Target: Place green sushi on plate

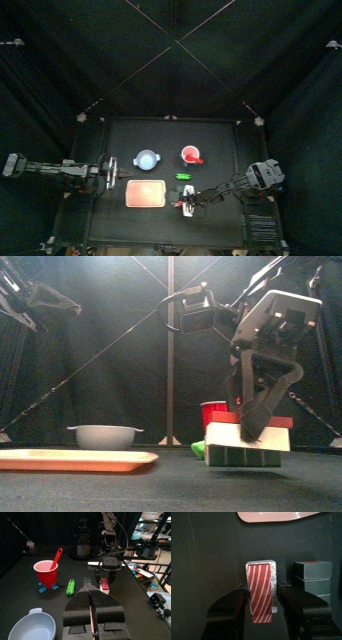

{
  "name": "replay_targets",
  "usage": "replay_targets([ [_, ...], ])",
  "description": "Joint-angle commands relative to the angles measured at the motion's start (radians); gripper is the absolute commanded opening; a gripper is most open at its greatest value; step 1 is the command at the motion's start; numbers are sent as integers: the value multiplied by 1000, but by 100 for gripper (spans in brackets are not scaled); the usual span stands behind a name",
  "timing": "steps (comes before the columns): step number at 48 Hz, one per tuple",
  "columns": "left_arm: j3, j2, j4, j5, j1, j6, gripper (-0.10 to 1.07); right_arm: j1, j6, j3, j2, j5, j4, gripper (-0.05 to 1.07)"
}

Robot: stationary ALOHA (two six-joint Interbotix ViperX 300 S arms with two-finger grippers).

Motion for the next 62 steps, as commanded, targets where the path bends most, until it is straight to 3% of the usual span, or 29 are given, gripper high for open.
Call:
replay_targets([
  [1, -14, 6, 2, -5, 2, 2, -2, -5, 2, -28, -40, -6, -2, 67],
  [13, -14, 6, 2, 3, 5, 2, -2, -41, 0, -123, -29, -9, -29, 67],
  [35, -8, -21, 0, 173, 40, 2, -2, -101, -9, -382, 155, -8, -153, 67],
  [53, 17, -28, -2, 184, 126, 2, -2, -121, -12, -525, 279, -11, -213, 68],
  [62, 14, -28, -2, 183, 138, 2, -2, -121, -5, -598, 339, -5, -233, 69],
])
